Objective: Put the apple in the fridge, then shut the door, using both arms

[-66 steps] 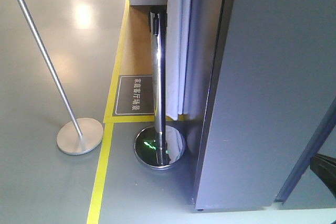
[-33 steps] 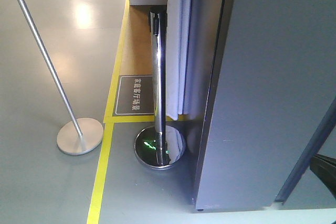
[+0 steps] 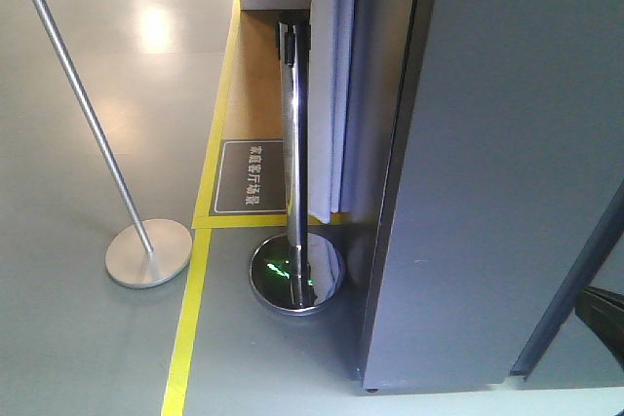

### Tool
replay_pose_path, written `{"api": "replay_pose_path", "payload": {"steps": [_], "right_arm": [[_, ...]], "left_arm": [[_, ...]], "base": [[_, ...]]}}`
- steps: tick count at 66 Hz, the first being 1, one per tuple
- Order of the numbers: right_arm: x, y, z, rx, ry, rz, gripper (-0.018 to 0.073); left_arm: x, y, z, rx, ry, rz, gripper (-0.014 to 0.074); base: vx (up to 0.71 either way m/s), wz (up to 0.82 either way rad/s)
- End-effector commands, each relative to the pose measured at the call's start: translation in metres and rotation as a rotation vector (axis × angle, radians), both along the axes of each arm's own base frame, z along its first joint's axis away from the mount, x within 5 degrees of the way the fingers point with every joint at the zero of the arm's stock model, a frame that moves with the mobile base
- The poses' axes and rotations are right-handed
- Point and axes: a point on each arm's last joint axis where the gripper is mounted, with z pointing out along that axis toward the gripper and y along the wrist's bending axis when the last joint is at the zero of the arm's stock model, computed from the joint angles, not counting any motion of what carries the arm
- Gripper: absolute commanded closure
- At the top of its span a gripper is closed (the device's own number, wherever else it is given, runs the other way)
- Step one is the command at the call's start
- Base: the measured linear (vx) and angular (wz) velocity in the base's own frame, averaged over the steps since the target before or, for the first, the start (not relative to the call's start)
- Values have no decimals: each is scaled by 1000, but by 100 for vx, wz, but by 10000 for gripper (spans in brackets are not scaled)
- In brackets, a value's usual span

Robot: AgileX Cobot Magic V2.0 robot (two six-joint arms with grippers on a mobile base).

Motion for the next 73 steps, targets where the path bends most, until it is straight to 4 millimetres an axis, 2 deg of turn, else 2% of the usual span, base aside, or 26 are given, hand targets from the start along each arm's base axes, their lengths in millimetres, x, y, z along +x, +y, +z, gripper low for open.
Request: {"api": "replay_pose_path", "payload": {"steps": [1, 38, 55, 64, 73], "right_arm": [[2, -1, 12, 28, -54, -27, 562], [1, -2, 14, -18, -94, -29, 562], [-8, -15, 17, 37, -117, -210, 562], [-10, -23, 0, 123, -192, -317, 562], [-15, -27, -31, 178, -291, -362, 562]], "left_arm": [[-1, 0, 14, 2, -111, -1, 604], [-1, 0, 14, 2, -111, -1, 604], [-1, 0, 14, 2, -111, -1, 604], [-1, 0, 14, 2, -111, -1, 604], [-1, 0, 14, 2, -111, -1, 604]], "base": [[0, 0], [0, 0], [0, 0], [0, 0], [0, 0]]}}
